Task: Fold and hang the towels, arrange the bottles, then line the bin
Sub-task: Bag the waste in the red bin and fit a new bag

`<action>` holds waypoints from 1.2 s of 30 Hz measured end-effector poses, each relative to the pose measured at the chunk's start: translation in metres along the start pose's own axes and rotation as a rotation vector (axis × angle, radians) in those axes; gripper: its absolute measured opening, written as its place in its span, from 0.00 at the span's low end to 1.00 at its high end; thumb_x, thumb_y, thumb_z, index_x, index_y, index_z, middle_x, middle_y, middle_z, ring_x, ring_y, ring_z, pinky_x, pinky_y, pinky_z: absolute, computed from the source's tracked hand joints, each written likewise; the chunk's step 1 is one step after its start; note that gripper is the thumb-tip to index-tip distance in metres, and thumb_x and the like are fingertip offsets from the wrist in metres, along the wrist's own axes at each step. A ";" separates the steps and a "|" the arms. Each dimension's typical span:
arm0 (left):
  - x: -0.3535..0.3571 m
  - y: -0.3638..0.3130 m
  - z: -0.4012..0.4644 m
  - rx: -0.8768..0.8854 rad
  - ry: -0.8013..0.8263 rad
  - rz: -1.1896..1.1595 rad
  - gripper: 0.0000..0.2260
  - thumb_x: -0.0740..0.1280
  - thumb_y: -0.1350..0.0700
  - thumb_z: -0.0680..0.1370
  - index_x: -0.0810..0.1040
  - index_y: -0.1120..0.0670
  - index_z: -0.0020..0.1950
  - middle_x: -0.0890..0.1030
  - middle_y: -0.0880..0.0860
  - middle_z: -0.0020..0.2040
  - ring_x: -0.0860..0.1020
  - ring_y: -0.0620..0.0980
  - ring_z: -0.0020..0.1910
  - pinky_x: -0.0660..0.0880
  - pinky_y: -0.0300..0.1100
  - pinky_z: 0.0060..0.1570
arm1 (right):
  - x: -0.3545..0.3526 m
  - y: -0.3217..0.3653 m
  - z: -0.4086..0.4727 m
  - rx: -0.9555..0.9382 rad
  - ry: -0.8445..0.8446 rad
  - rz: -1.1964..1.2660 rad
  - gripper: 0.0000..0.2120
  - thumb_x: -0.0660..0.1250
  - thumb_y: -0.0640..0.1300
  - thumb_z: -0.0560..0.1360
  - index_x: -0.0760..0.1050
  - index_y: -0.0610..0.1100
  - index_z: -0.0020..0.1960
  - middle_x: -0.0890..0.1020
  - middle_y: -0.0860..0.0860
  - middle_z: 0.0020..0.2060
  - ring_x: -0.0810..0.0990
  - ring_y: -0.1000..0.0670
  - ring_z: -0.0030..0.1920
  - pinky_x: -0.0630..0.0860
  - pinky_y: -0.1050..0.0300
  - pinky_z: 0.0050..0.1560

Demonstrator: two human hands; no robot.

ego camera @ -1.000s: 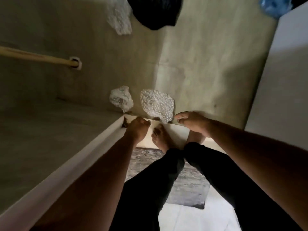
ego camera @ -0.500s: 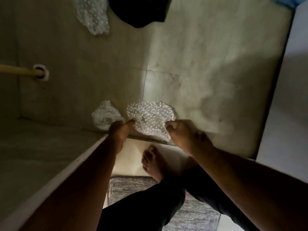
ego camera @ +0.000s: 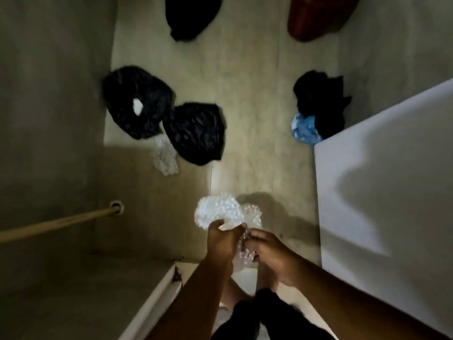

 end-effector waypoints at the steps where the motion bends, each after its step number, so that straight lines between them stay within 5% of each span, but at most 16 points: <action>1: 0.007 -0.021 -0.016 0.021 0.012 0.047 0.14 0.80 0.57 0.72 0.77 0.53 0.50 0.85 0.65 0.47 0.85 0.62 0.43 0.84 0.59 0.43 | -0.004 0.020 -0.011 -0.018 0.016 -0.049 0.12 0.64 0.33 0.81 0.83 0.46 0.50 0.87 0.52 0.42 0.85 0.56 0.43 0.79 0.64 0.43; 2: 0.013 -0.034 -0.026 0.036 0.055 0.096 0.10 0.79 0.56 0.74 0.79 0.56 0.46 0.84 0.62 0.43 0.84 0.59 0.39 0.83 0.48 0.36 | -0.007 0.035 -0.019 -0.057 0.006 -0.098 0.12 0.65 0.34 0.80 0.84 0.47 0.50 0.88 0.52 0.45 0.86 0.55 0.47 0.81 0.61 0.51; 4: 0.022 -0.060 -0.036 0.045 0.099 0.161 0.13 0.78 0.52 0.75 0.80 0.61 0.41 0.81 0.61 0.36 0.81 0.57 0.35 0.76 0.41 0.32 | -0.013 0.065 -0.026 -0.219 -0.070 -0.318 0.08 0.71 0.45 0.76 0.85 0.57 0.47 0.86 0.52 0.47 0.85 0.51 0.51 0.81 0.46 0.60; 6: 0.028 -0.085 -0.038 0.057 0.075 0.128 0.16 0.80 0.51 0.69 0.83 0.64 0.44 0.84 0.66 0.43 0.84 0.62 0.41 0.82 0.49 0.42 | -0.022 0.096 -0.018 -0.381 -0.284 -0.666 0.10 0.72 0.57 0.67 0.81 0.67 0.48 0.80 0.57 0.48 0.81 0.50 0.52 0.79 0.46 0.57; 8: 0.033 -0.108 -0.033 0.031 0.105 0.077 0.20 0.78 0.52 0.68 0.84 0.60 0.57 0.85 0.66 0.56 0.84 0.66 0.54 0.80 0.63 0.59 | -0.029 0.129 -0.009 -0.550 -0.460 -0.823 0.19 0.70 0.59 0.63 0.79 0.62 0.53 0.73 0.59 0.53 0.76 0.50 0.57 0.74 0.53 0.57; 11: 0.033 -0.146 -0.023 0.012 0.138 0.008 0.31 0.77 0.58 0.68 0.76 0.56 0.71 0.83 0.63 0.62 0.84 0.64 0.58 0.81 0.63 0.58 | -0.036 0.179 0.008 -0.491 -0.272 -0.587 0.47 0.77 0.55 0.62 0.59 0.57 0.77 0.60 0.56 0.72 0.62 0.55 0.72 0.64 0.66 0.66; 13: 0.030 -0.177 -0.018 -0.031 0.209 0.059 0.36 0.77 0.56 0.64 0.75 0.60 0.71 0.84 0.60 0.59 0.86 0.59 0.51 0.84 0.51 0.47 | -0.039 0.212 0.023 -0.295 0.015 -0.356 0.55 0.80 0.40 0.66 0.49 0.58 0.81 0.57 0.59 0.76 0.59 0.57 0.76 0.70 0.66 0.66; 16: 0.023 -0.224 -0.008 -0.141 0.245 0.129 0.25 0.71 0.56 0.66 0.83 0.63 0.62 0.85 0.61 0.50 0.85 0.57 0.44 0.80 0.42 0.37 | -0.026 0.254 0.049 -0.148 0.236 -0.303 0.41 0.80 0.40 0.64 0.70 0.52 0.74 0.78 0.48 0.70 0.77 0.46 0.69 0.76 0.45 0.68; 19: 0.012 -0.262 0.002 -0.072 0.134 0.159 0.20 0.69 0.55 0.66 0.86 0.62 0.55 0.85 0.61 0.45 0.83 0.57 0.43 0.77 0.41 0.40 | -0.005 0.279 0.076 -0.099 0.134 -0.361 0.28 0.78 0.46 0.59 0.82 0.46 0.59 0.87 0.43 0.53 0.86 0.45 0.55 0.77 0.35 0.64; 22: -0.006 -0.291 0.015 0.093 -0.091 0.160 0.08 0.68 0.60 0.72 0.85 0.59 0.45 0.86 0.59 0.41 0.83 0.56 0.38 0.78 0.42 0.34 | 0.012 0.316 0.096 -0.104 0.051 -0.555 0.13 0.77 0.44 0.66 0.84 0.47 0.51 0.88 0.50 0.42 0.86 0.58 0.43 0.83 0.53 0.52; 24: -0.014 -0.309 0.022 0.110 -0.180 0.165 0.06 0.68 0.58 0.77 0.83 0.59 0.45 0.86 0.59 0.40 0.83 0.57 0.39 0.79 0.46 0.36 | 0.017 0.339 0.120 -0.088 0.052 -0.669 0.09 0.75 0.41 0.72 0.84 0.47 0.52 0.86 0.53 0.41 0.83 0.63 0.38 0.78 0.67 0.40; 28: -0.031 -0.336 0.061 0.117 -0.248 0.164 0.08 0.67 0.57 0.82 0.79 0.57 0.44 0.83 0.55 0.39 0.79 0.51 0.37 0.72 0.37 0.30 | 0.021 0.369 0.192 -0.120 0.084 -0.933 0.27 0.79 0.50 0.68 0.80 0.42 0.64 0.77 0.49 0.63 0.79 0.49 0.63 0.75 0.58 0.63; 31: -0.048 -0.338 0.124 0.097 -0.285 0.188 0.11 0.65 0.61 0.82 0.80 0.53 0.41 0.83 0.51 0.38 0.81 0.48 0.41 0.73 0.38 0.35 | 0.014 0.382 0.260 -0.135 0.074 -1.022 0.31 0.80 0.49 0.70 0.78 0.41 0.70 0.68 0.50 0.75 0.69 0.49 0.75 0.65 0.59 0.73; 34: -0.071 -0.327 0.210 0.112 -0.359 0.242 0.04 0.70 0.51 0.78 0.83 0.49 0.46 0.84 0.55 0.52 0.81 0.53 0.55 0.76 0.46 0.54 | 0.004 0.379 0.339 -0.184 0.027 -0.985 0.29 0.79 0.46 0.71 0.78 0.39 0.69 0.65 0.49 0.78 0.67 0.48 0.76 0.65 0.60 0.72; 36: -0.088 -0.319 0.268 0.115 -0.457 0.419 0.19 0.73 0.43 0.76 0.82 0.49 0.64 0.77 0.59 0.68 0.74 0.60 0.69 0.70 0.53 0.71 | -0.001 0.373 0.380 -0.207 -0.030 -0.920 0.29 0.79 0.45 0.72 0.77 0.38 0.70 0.67 0.48 0.76 0.69 0.48 0.75 0.65 0.60 0.71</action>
Point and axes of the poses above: each hand's wrist, its own z-axis towards the middle knuckle, its own x-axis out of the palm, y = z × x, the point moved 1 cm from there along z, towards the middle knuckle
